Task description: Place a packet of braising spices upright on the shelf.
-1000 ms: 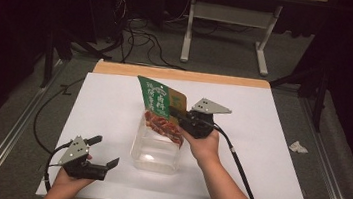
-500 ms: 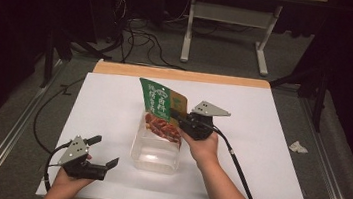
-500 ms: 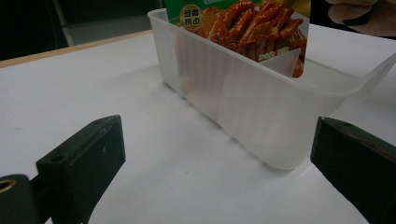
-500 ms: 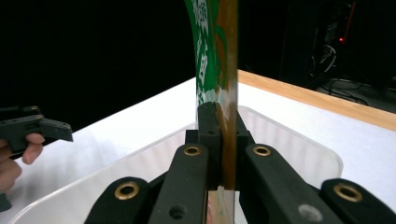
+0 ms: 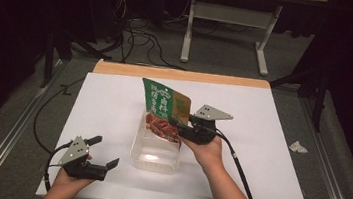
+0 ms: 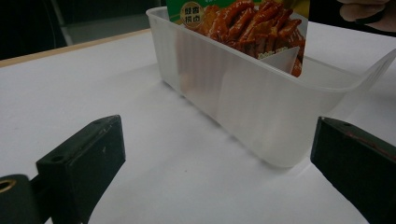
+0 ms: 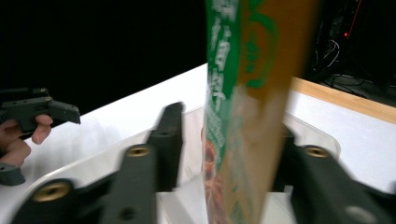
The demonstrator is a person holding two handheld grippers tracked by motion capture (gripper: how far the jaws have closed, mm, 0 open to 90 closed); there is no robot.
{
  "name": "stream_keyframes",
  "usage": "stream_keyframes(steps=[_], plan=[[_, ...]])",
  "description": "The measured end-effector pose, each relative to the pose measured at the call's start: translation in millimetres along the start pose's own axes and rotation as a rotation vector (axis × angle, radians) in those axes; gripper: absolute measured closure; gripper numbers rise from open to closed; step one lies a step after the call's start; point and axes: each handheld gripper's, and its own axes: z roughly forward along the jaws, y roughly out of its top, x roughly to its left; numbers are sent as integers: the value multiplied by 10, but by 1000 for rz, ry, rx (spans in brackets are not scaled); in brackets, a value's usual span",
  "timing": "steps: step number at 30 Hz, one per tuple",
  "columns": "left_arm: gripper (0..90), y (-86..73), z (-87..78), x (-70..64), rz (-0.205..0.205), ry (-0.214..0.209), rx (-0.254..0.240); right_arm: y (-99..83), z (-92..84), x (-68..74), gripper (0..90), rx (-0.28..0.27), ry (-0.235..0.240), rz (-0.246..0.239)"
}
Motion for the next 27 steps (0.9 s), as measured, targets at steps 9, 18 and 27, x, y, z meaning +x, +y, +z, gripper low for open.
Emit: stream_keyframes(steps=[9,18,27], plan=[[36,2,-3,-4,2,2,-1,47,-247,9,144,-60,-34,4],[36,13,-27,0,-10,3,-12,-32,-720,-72,132,-98,-108,3],[36,12,-21,-17,-10,6,-4,-350,-1334,-260,141,-78,-203,23]])
